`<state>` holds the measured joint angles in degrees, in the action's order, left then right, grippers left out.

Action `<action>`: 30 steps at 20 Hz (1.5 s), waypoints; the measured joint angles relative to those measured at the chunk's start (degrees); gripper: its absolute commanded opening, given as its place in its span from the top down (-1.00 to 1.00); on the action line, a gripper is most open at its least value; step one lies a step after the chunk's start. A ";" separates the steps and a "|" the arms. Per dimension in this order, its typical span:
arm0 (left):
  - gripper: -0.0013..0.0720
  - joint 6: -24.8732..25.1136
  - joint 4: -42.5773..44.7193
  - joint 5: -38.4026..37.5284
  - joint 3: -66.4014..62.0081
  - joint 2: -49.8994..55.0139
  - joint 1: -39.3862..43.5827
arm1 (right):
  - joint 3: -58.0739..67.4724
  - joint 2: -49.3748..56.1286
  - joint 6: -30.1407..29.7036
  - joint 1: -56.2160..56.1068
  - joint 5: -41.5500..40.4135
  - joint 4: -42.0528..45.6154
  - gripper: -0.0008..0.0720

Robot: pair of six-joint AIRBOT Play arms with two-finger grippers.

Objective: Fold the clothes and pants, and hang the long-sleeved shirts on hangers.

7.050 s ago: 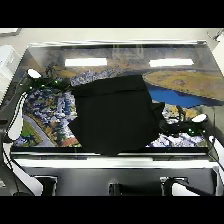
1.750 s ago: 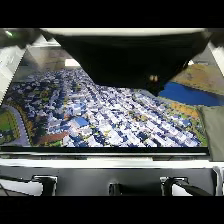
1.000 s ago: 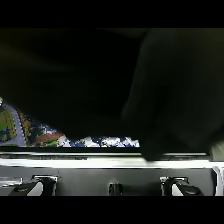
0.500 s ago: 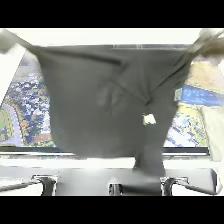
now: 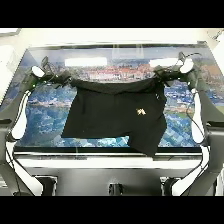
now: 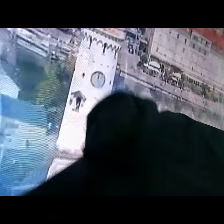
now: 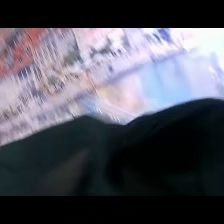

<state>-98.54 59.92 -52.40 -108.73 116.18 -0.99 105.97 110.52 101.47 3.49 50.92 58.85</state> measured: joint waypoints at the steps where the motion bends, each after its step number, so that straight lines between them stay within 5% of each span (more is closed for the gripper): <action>1: -0.71 -0.02 -0.24 0.15 -0.07 0.59 -0.13 | 0.02 0.33 -0.07 -0.24 -1.46 -0.07 -0.58; 5: -0.71 -0.07 -1.11 -4.07 -3.63 1.25 -2.62 | 0.09 -1.07 0.07 2.36 1.70 0.57 -0.59; 14: -0.71 -1.53 -1.01 -23.50 -4.63 -10.64 -12.63 | -8.44 -8.83 -13.64 19.32 32.83 3.13 -0.51; 22: -0.71 0.00 -0.39 -27.63 4.20 -20.50 -12.85 | -34.67 -16.31 -24.04 22.84 29.90 -2.36 -0.50; 29: -0.71 0.46 -0.61 -28.15 5.55 -21.70 -12.44 | -43.82 -17.07 -29.59 23.08 26.16 -5.31 -0.43; 30: -0.71 0.46 -0.59 -28.17 5.64 -21.68 -12.41 | -44.41 -17.07 -30.10 23.08 25.73 -6.10 -0.29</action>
<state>-98.08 59.33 -80.58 -103.09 94.50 -13.41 61.56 93.45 71.37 26.57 76.64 52.75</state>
